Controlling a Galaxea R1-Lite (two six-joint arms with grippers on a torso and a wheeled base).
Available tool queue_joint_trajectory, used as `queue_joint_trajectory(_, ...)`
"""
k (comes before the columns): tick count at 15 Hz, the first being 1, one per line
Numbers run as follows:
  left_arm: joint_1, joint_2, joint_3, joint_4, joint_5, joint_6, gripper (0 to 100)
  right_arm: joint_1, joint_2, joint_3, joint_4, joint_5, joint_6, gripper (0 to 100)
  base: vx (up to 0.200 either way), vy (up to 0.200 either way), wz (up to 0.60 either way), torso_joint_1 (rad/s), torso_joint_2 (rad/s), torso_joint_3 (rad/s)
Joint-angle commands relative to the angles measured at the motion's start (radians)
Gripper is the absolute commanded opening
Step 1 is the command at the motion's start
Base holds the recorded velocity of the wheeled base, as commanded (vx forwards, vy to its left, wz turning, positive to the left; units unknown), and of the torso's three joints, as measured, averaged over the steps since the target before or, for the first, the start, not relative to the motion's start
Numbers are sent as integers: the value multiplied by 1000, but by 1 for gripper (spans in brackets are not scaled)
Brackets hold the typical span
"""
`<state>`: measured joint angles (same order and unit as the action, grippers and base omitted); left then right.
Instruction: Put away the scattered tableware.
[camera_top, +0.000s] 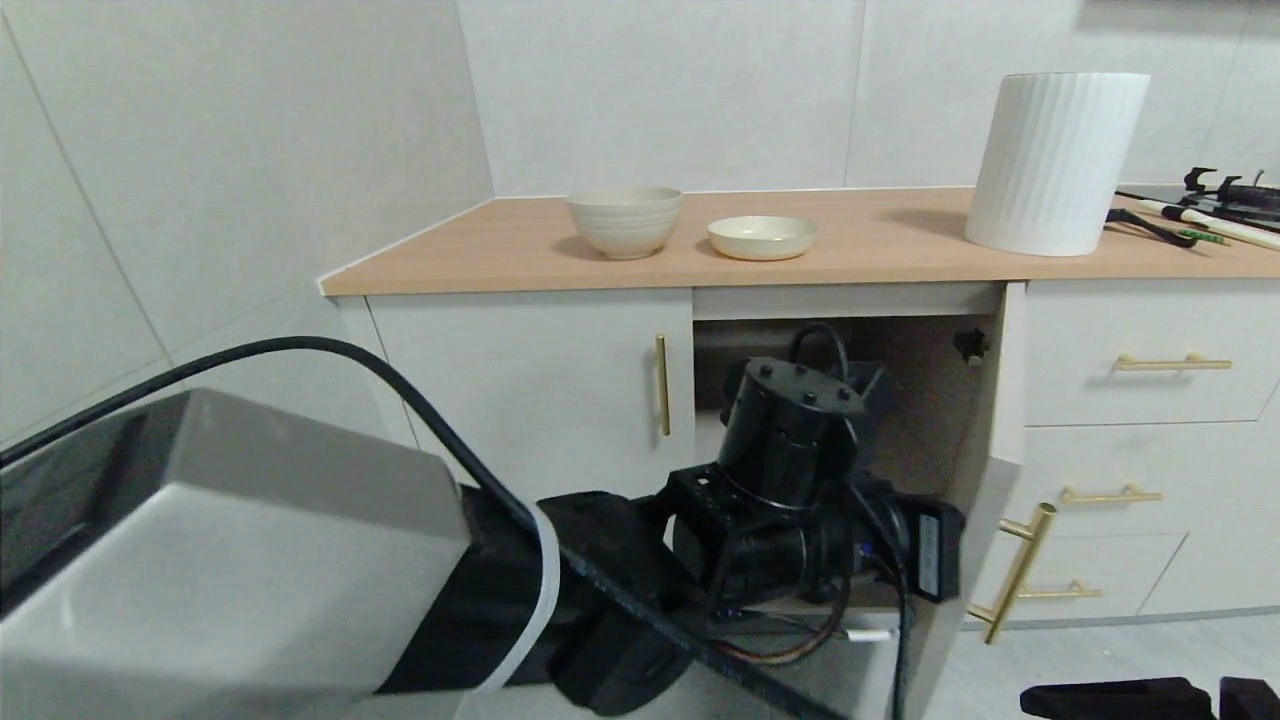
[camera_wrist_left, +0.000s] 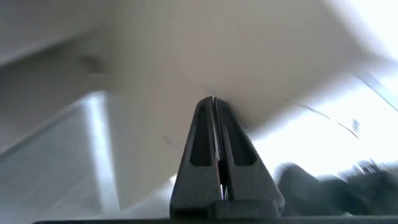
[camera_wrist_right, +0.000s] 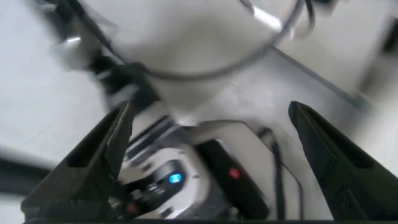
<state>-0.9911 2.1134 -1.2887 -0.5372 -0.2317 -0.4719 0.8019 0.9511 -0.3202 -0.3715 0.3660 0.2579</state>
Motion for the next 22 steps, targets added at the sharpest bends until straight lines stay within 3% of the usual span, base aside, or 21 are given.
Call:
queue_joint_trajectory(1,-74,-119,94,-10,-44,15,0,17,-101,-3,5,33,-6,100,0,0,0,0,0,0)
queue_joint_trajectory(2,-57,-133,112,-12,-40,16,0,16,-104,-10,5,33,-6,100,0,0,0,0,0,0)
queue_joint_trajectory(4,34,-168,154,-13,-40,12,0,13,-97,-11,5,31,-6,100,0,0,0,0,0,0)
queue_joint_trajectory(6,103,-193,197,-13,5,10,0,-3,-81,-22,5,30,-5,100,0,0,0,0,0,0)
queue_joint_trajectory(7,163,-256,269,-13,54,12,0,-36,-29,-46,11,19,-2,100,0,0,0,0,0,0)
queue_joint_trajectory(9,259,-406,401,-23,83,29,0,-98,92,-100,6,-62,-2,100,0,0,0,0,0,0)
queue_joint_trajectory(13,460,-710,687,-21,83,220,0,-112,233,-218,6,-223,-8,100,0,0,0,0,0,0)
queue_joint_trajectory(15,551,-826,760,-18,83,237,0,-128,311,-332,8,-220,-39,100,0,0,0,0,0,0)
queue_joint_trajectory(18,670,-898,752,3,60,234,0,-165,431,-505,19,-228,-74,100,0,0,0,0,0,0)
queue_joint_trajectory(22,692,-903,704,42,54,234,0,-173,436,-579,134,-312,-48,100,0,0,0,0,0,0)
